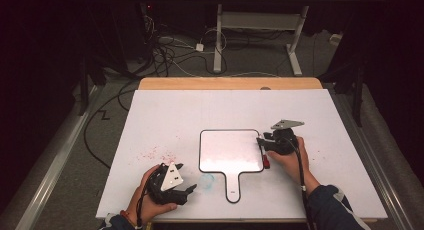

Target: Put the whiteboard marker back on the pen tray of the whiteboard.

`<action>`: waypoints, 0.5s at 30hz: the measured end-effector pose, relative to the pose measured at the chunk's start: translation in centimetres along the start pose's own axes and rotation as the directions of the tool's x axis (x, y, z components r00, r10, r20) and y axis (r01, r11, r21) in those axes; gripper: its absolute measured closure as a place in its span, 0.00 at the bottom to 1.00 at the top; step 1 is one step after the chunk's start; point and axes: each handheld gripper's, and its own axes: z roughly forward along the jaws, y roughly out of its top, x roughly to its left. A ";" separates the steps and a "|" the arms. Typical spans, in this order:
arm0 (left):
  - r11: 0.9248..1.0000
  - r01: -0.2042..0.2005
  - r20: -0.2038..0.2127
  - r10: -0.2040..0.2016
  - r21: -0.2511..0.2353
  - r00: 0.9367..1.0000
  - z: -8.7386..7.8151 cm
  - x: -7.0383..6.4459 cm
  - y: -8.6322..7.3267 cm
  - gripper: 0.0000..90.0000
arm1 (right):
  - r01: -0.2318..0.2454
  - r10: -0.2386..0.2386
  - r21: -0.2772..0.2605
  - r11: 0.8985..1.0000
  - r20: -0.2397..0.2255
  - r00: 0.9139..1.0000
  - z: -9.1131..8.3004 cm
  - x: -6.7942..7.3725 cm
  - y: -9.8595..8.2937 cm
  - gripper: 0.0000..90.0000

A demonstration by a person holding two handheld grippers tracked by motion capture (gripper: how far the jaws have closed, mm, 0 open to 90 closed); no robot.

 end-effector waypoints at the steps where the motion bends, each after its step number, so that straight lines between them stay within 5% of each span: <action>1: 1.000 -0.001 -0.001 0.001 0.000 1.000 0.0 0.0 0.0 0.24 | -0.002 0.002 -0.005 1.000 -0.002 1.000 -0.1 0.0 0.0 0.65; 9: 1.000 -0.003 -0.003 0.003 -0.001 1.000 -0.1 0.0 0.0 0.24 | 0.050 -0.049 -0.050 0.998 0.026 0.998 -1.1 0.6 0.6 0.61; 10: 0.999 0.029 0.002 -0.029 -0.018 1.000 0.0 -0.2 -0.1 0.24 | 0.061 -0.060 -0.063 0.996 0.025 0.998 -1.4 0.7 0.7 0.61; 15: 1.000 -0.002 -0.006 0.002 -0.002 1.000 -0.1 0.0 0.0 0.24 | 0.145 -0.139 -0.126 0.981 0.061 0.988 -3.3 1.3 1.3 0.56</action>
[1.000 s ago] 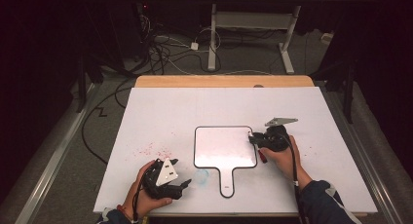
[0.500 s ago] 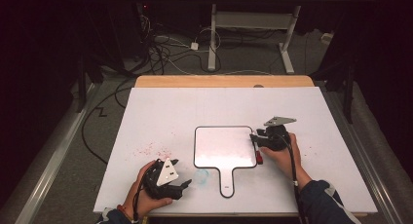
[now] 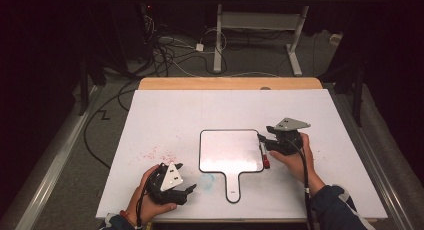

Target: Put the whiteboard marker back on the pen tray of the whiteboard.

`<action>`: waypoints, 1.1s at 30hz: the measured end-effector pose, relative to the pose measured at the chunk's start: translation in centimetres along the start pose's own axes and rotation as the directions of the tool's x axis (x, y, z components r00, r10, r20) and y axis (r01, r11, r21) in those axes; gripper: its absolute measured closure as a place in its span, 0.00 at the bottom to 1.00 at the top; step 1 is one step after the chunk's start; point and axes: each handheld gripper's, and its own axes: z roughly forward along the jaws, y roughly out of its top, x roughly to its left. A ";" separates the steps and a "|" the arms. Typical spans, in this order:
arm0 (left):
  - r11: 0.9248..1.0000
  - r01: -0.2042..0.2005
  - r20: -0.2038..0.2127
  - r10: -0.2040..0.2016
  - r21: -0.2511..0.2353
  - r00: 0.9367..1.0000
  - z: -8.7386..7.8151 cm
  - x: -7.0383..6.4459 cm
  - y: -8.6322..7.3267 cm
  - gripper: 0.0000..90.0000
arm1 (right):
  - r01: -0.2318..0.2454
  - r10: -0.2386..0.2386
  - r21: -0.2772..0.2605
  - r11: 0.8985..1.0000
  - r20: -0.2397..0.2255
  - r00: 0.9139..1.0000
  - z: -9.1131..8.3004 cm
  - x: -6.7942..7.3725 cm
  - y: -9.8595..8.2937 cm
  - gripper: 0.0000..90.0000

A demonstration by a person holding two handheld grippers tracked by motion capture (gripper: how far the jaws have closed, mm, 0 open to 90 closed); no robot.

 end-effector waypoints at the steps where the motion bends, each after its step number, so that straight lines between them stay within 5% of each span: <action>1: 1.000 -0.001 -0.002 0.001 0.000 1.000 0.0 0.0 0.0 0.24 | 0.009 -0.009 -0.014 1.000 0.009 1.000 -0.5 0.1 0.2 0.54; 15: 1.000 0.009 -0.019 -0.009 0.000 1.000 0.1 0.3 0.1 0.24 | 0.093 -0.090 -0.151 0.984 0.025 0.996 -6.4 0.7 0.2 0.39; 19: 1.000 0.009 -0.028 -0.009 -0.003 1.000 0.1 0.3 0.2 0.23 | 0.114 -0.105 -0.162 0.980 0.068 0.992 -8.0 0.8 -1.2 0.35; 26: 1.000 0.013 -0.045 -0.013 0.000 0.999 0.1 0.3 0.1 0.23 | 0.115 -0.104 -0.170 0.979 0.072 0.992 -10.2 0.7 -4.3 0.30; 33: 1.000 -0.007 -0.066 0.007 -0.002 0.998 -0.2 0.0 0.1 0.22 | 0.072 -0.063 -0.138 0.988 0.068 0.996 -10.0 1.4 -8.2 0.29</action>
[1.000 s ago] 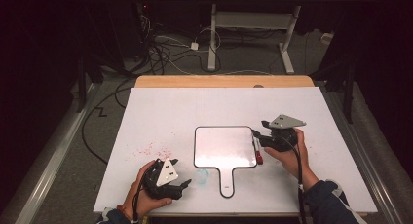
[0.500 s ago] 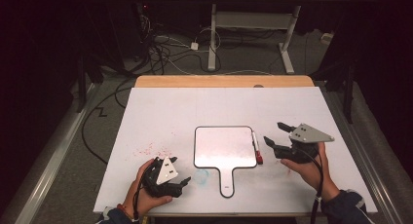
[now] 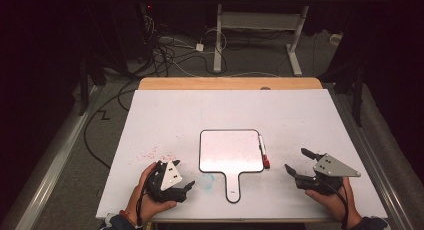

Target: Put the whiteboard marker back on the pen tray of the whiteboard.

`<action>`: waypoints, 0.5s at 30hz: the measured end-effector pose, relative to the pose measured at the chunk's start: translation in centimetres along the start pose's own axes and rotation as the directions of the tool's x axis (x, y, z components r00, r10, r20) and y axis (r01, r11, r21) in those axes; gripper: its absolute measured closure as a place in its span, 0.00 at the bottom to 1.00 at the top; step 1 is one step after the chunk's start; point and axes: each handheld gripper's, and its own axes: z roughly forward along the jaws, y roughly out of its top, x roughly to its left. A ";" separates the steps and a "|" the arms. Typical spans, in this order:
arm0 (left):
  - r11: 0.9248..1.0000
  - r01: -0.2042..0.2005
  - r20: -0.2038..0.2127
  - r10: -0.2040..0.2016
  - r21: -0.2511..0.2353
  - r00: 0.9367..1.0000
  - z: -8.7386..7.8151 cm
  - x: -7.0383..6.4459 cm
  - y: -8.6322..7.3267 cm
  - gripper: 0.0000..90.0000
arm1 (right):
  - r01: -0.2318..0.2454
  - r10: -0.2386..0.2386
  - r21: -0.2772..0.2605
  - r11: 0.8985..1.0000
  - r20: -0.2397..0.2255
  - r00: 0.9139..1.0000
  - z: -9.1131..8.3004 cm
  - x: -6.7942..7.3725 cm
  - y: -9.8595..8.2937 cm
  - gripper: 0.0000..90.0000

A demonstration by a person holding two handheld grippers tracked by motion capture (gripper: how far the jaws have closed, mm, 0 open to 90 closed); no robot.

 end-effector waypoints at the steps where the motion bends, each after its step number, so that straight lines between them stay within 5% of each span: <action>1: 1.000 -0.005 -0.002 0.005 0.003 1.000 0.0 -0.1 0.0 0.22 | 0.003 -0.003 0.008 1.000 0.003 1.000 0.0 0.2 -0.2 0.29; 15: 1.000 -0.022 -0.013 0.022 0.003 1.000 -0.1 -0.1 -0.1 0.22 | 0.047 -0.046 -0.012 0.999 0.032 0.998 -0.4 0.8 0.3 0.28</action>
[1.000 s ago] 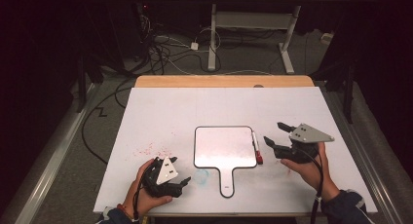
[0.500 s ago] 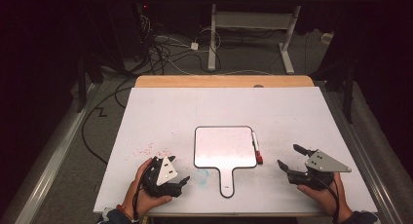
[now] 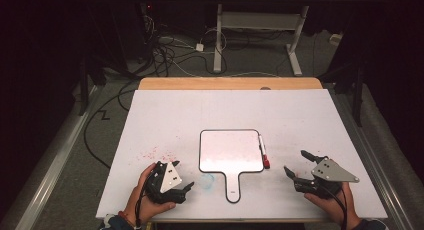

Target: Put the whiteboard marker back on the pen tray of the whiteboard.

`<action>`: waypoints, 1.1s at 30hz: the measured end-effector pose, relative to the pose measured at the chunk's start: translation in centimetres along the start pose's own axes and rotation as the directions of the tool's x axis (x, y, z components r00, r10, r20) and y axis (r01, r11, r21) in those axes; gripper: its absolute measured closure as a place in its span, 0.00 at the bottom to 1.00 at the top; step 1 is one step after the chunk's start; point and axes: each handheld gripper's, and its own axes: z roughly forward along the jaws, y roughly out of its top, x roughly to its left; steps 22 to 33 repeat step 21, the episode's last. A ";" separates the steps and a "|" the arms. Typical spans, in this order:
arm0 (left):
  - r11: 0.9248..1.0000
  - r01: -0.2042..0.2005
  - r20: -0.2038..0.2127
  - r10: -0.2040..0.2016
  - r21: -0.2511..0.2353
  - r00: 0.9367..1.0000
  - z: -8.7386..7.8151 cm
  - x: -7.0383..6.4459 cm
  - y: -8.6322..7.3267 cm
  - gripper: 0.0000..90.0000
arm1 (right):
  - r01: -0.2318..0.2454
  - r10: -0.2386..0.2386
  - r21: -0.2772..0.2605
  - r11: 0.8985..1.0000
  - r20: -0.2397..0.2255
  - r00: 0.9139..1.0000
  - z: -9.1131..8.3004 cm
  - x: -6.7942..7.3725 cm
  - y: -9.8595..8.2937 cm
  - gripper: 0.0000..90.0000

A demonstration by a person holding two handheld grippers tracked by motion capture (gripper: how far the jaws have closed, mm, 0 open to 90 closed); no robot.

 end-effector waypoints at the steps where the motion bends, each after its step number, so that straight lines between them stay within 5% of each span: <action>1: 1.000 -0.003 0.000 0.003 0.001 1.000 0.0 0.0 0.0 0.22 | 0.006 -0.006 0.000 1.000 0.001 1.000 0.0 0.0 -0.1 0.29; 33: 1.000 0.000 0.011 0.000 0.017 1.000 0.7 0.1 0.3 0.22 | 0.030 -0.031 0.015 0.999 0.025 0.999 -0.1 0.0 -0.2 0.29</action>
